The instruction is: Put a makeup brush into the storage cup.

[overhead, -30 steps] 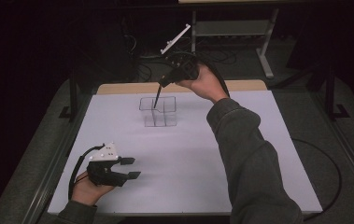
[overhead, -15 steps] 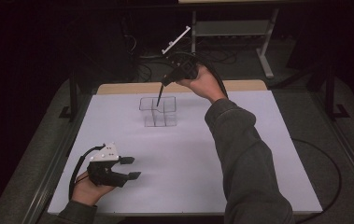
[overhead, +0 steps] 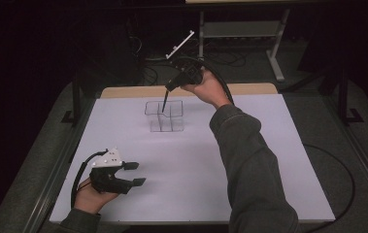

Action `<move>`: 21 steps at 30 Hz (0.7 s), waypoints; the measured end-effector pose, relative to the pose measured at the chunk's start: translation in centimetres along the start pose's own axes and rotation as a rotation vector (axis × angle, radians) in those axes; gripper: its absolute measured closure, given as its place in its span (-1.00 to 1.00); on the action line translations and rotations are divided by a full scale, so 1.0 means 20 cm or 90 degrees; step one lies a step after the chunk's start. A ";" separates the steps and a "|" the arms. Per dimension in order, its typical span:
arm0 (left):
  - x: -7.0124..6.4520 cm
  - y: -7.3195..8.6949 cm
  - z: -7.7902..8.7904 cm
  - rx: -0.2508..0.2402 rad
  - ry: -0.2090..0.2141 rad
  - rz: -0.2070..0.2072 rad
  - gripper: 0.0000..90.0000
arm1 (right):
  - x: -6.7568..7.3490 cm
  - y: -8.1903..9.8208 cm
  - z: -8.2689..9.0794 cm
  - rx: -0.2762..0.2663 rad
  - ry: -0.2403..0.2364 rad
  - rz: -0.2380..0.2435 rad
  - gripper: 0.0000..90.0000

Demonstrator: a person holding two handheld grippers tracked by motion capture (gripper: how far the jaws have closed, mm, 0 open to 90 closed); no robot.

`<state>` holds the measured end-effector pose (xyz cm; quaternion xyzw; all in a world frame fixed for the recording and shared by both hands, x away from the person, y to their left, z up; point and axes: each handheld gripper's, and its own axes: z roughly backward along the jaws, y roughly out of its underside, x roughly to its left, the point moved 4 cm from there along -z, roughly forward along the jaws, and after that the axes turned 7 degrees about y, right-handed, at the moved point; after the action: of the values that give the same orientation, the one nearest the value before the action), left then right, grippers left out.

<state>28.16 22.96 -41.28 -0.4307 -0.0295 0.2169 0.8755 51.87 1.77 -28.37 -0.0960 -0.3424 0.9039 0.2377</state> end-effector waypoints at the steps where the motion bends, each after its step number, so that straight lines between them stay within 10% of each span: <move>1: 0.00 0.00 0.00 0.001 -0.001 -0.004 -0.14 | 0.00 0.00 0.00 0.002 -0.001 -0.003 0.84; 21: 0.00 0.00 0.01 -0.011 -0.001 0.005 -0.15 | 0.02 0.01 -0.10 0.023 0.002 -0.003 0.83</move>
<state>28.11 23.06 -41.16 -0.4381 -0.0307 0.2204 0.8710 52.14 2.92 -29.94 -0.0921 -0.3258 0.9092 0.2422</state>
